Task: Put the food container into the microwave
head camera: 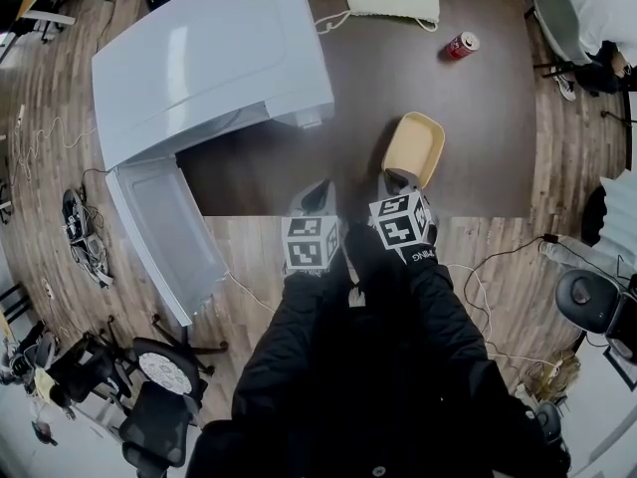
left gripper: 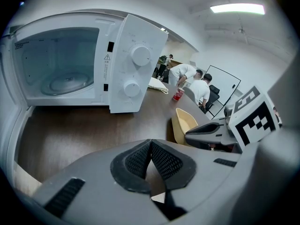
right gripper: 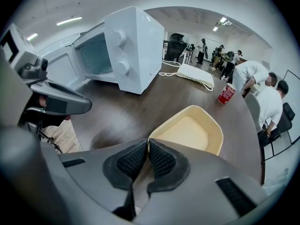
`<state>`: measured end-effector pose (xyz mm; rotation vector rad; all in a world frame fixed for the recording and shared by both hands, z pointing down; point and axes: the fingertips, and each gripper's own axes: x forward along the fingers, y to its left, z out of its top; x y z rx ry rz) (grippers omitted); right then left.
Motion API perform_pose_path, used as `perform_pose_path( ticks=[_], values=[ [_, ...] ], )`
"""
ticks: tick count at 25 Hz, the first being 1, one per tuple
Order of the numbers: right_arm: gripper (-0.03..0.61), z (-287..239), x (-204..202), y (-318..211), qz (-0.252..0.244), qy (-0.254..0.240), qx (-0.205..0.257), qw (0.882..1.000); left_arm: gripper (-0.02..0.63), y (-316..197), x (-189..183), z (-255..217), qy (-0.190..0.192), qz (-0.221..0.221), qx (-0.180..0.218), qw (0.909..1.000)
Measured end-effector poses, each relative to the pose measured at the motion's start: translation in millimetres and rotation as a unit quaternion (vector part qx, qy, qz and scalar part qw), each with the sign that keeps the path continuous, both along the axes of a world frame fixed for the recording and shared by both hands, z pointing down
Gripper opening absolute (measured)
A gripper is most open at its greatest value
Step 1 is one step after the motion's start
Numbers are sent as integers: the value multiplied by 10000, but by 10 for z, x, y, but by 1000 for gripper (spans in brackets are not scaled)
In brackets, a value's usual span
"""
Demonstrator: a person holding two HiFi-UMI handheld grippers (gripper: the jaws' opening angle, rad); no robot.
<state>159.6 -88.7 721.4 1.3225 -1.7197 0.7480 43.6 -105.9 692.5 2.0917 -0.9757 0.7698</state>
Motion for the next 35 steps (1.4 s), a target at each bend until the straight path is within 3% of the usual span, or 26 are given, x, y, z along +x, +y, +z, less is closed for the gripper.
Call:
perform_pose_path(
  ticks=[11, 21, 35],
  values=[
    [34, -316, -144, 152, -468, 196, 265, 9984, 34, 72, -126, -146, 17, -255, 175, 9995],
    [34, -533, -647, 324, -1303, 175, 418, 9904, 34, 205, -500, -210, -13, -819, 281, 9962],
    [34, -693, -1669, 522, -2853, 75, 546, 9569, 34, 415, -1431, -198, -120, -2035, 271, 9786]
  ],
)
